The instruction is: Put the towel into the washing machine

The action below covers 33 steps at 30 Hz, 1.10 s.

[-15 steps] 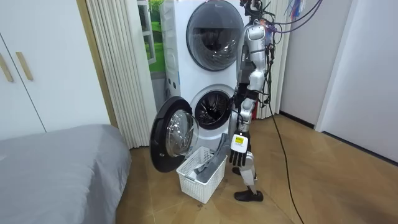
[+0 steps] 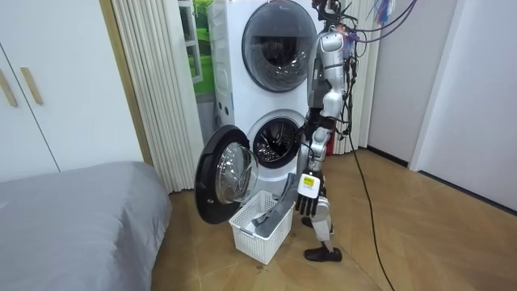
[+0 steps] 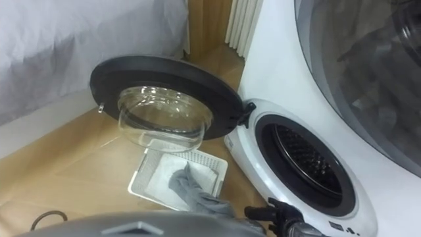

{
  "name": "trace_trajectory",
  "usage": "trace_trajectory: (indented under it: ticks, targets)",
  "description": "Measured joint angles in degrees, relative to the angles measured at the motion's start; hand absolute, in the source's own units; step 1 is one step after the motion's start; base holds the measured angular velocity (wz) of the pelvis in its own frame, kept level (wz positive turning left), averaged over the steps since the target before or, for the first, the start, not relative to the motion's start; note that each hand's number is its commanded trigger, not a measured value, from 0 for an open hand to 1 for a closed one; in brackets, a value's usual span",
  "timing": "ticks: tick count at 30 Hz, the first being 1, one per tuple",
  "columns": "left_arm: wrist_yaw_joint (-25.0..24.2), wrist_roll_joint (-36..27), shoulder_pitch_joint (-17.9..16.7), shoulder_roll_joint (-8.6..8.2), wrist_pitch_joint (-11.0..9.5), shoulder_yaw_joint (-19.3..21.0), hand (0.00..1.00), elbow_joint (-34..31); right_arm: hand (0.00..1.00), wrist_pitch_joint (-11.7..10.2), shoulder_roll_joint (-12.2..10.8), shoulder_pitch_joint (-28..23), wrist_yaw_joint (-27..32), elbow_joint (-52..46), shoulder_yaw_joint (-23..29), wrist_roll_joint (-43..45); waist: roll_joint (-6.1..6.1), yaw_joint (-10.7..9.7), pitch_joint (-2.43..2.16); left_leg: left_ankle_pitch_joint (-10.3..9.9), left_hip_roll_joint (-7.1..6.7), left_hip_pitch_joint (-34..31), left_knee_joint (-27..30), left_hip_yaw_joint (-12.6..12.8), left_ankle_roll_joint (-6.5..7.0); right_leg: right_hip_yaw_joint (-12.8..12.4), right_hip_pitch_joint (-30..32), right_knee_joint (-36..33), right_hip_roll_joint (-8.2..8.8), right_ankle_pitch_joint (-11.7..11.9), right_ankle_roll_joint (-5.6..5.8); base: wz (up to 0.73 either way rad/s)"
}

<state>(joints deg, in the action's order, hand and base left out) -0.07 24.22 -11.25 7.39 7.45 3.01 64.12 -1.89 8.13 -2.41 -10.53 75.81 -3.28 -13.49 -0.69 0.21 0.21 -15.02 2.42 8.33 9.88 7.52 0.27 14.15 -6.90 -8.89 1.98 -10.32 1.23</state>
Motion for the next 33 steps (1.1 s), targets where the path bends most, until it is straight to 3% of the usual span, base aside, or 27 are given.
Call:
trace_trajectory:
  ticks: [5,13,14,16,19,21,25,26,28,30,33]
  targets:
    - [2.2,0.1,2.8,0.00,-1.7,-1.2,0.00,0.1,0.00,-0.5,0.0,1.1,-0.1,0.1,-0.7,0.1,0.64,-0.1,-0.14,0.0,0.07,-3.8,1.2,0.0,0.02,0.2,3.2,-0.3,0.09,0.3,-0.22,0.00]
    - [5.0,2.3,10.2,-0.01,-6.5,-4.7,0.00,0.6,0.00,-2.0,0.4,5.6,-0.1,0.8,-3.9,3.3,1.77,-0.5,0.27,0.7,-0.11,-10.4,2.2,0.4,0.26,-0.7,11.4,-3.2,0.65,0.5,-0.28,-0.04]
    - [5.6,2.6,12.3,-0.05,-7.6,-5.7,0.00,2.0,0.00,-2.1,0.5,7.3,-0.2,1.4,-4.5,4.7,1.92,-0.7,0.83,0.8,-0.18,-11.8,2.6,0.5,0.33,-1.1,13.2,-4.2,0.85,0.5,-0.28,-0.09]
    - [6.1,3.0,14.8,-0.47,-8.7,-6.8,0.00,2.9,0.00,-2.4,0.3,9.8,-0.2,2.9,-4.6,5.6,2.08,-1.4,1.08,0.8,-0.19,-14.2,3.9,0.3,0.34,-1.3,16.1,-6.2,1.13,0.5,-0.30,-0.09]
    - [6.3,4.2,19.6,-1.81,-10.7,-9.1,0.00,6.0,0.00,-3.3,0.2,12.8,0.3,3.9,-4.6,6.8,2.35,-2.0,2.02,0.8,-0.25,-18.2,6.0,0.3,0.34,-2.5,21.0,-9.8,1.62,0.5,-0.30,-0.10]
    - [6.7,5.4,23.6,-2.54,-11.5,-11.7,0.00,7.1,0.00,-3.8,-0.2,15.0,1.3,3.9,-6.1,7.0,1.94,-2.3,2.64,0.8,-0.45,-22.4,8.0,0.3,0.34,-3.8,26.5,-13.6,2.10,0.5,-0.33,-0.16]
    - [7.2,6.9,28.1,-3.01,-12.9,-14.1,0.00,8.8,0.00,-4.4,-1.3,18.3,2.5,3.4,-7.9,7.1,1.04,-2.6,3.37,0.8,-0.81,-29.2,11.3,0.4,0.35,-6.3,34.3,-18.0,2.50,0.4,-0.35,-0.13]
    - [7.2,7.3,29.5,-2.97,-13.0,-14.8,0.00,9.0,0.00,-4.5,-1.5,18.9,2.8,3.4,-8.0,7.1,0.85,-3.1,3.77,0.8,-0.90,-31.8,13.2,0.3,0.35,-6.7,37.0,-19.9,2.83,0.4,-0.35,0.00]
    - [7.3,7.5,31.5,-2.80,-13.3,-15.1,0.00,9.0,0.00,-4.5,-1.7,19.6,3.8,2.1,-8.2,7.1,0.66,-3.3,4.16,0.7,-0.89,-36.4,17.1,0.3,0.40,-7.8,41.0,-22.3,3.05,0.4,-0.36,0.00]
    - [7.8,7.5,34.2,-2.15,-13.9,-16.9,0.00,8.9,0.00,-4.7,-1.7,21.1,4.7,1.2,-10.2,7.0,0.54,-3.3,4.53,0.6,-0.35,-42.7,23.4,0.3,0.56,-9.4,45.9,-25.5,2.84,0.4,-0.37,-0.05]
    - [8.7,8.0,38.2,-1.48,-14.0,-17.9,0.00,9.0,0.00,-4.7,-1.6,23.4,5.2,-0.8,-12.0,6.7,0.52,-3.4,5.18,0.3,0.84,-50.9,30.5,0.2,0.65,-9.5,52.3,-29.0,2.72,0.3,-0.52,-0.04]
